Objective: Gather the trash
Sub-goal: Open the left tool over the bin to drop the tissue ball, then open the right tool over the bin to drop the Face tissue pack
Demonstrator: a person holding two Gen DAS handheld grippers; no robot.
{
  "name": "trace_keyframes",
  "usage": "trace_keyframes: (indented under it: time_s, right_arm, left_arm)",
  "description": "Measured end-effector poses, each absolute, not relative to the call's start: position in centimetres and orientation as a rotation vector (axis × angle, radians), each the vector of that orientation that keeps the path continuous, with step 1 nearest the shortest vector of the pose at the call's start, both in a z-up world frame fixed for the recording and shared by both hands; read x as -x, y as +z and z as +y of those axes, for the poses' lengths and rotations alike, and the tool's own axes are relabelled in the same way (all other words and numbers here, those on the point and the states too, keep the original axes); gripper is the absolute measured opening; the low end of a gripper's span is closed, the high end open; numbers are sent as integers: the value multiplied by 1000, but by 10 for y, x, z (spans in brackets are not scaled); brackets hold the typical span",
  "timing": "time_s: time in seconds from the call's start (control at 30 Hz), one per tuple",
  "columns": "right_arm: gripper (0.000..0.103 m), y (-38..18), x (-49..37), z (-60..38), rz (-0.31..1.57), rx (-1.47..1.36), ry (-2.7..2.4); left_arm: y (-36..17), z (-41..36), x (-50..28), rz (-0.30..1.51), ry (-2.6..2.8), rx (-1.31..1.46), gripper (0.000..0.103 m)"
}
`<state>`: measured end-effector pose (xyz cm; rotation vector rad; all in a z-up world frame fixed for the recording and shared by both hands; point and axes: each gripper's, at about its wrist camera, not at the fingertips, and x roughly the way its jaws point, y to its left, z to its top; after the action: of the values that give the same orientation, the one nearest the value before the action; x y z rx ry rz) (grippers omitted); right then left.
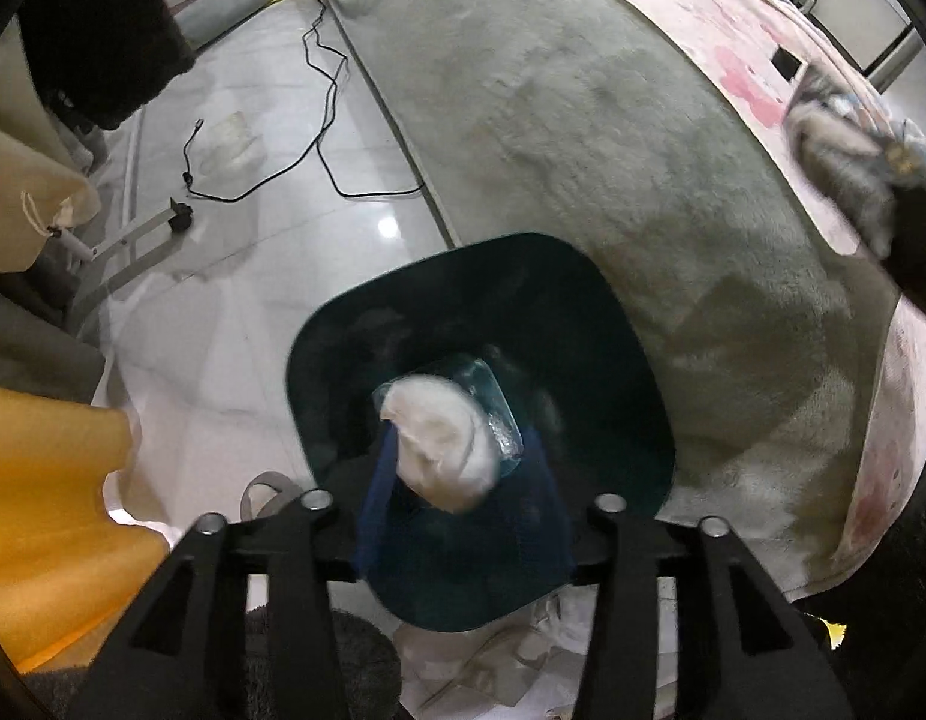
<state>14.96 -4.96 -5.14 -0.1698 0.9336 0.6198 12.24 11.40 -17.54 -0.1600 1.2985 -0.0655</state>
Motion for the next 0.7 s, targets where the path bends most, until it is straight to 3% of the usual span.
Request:
trace_keyframes:
  time_s: [0.1,0.3,0.7]
  right_arm:
    - [53,-59,-152,-36,959,188,636]
    - [53,-82,-156,-10,1023,240,656]
    - [53,-123,-161,22,1131,336,658]
  left_arm:
    - [-169,127,-119,1277,-46,182,65]
    - [-163,145,-110,1256,-71,209,70]
    - [-132,170,-96,1140,-92,233,72]
